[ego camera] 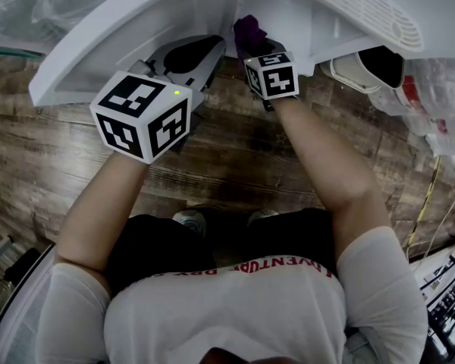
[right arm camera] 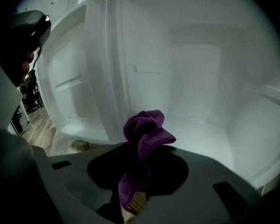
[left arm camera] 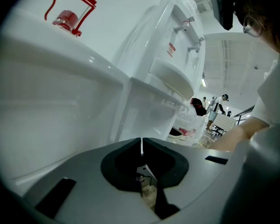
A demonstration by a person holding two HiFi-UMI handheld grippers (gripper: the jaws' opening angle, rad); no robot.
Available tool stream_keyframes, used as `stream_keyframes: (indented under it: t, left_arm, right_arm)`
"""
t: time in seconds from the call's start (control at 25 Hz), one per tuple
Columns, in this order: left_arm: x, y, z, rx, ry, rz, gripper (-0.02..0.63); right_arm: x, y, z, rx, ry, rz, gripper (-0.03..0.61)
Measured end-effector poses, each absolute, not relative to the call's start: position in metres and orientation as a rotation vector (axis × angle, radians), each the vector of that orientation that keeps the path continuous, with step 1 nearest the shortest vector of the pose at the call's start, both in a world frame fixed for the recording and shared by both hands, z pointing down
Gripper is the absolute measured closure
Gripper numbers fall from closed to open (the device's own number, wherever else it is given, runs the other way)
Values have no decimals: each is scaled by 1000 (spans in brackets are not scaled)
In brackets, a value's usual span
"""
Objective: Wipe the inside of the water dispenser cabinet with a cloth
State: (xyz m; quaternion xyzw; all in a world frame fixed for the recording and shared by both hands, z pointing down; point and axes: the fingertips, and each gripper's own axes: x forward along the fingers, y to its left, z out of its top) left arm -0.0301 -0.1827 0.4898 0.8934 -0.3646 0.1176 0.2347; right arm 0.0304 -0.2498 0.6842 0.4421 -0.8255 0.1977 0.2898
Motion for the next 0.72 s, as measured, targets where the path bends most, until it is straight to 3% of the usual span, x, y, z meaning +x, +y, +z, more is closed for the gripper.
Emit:
stream_keyframes:
  t: [0.72]
  left_arm:
    - [-12,-176,490,2478,-969,337,578]
  right_arm:
    - [137,-246,698,1374,-2018,549,468]
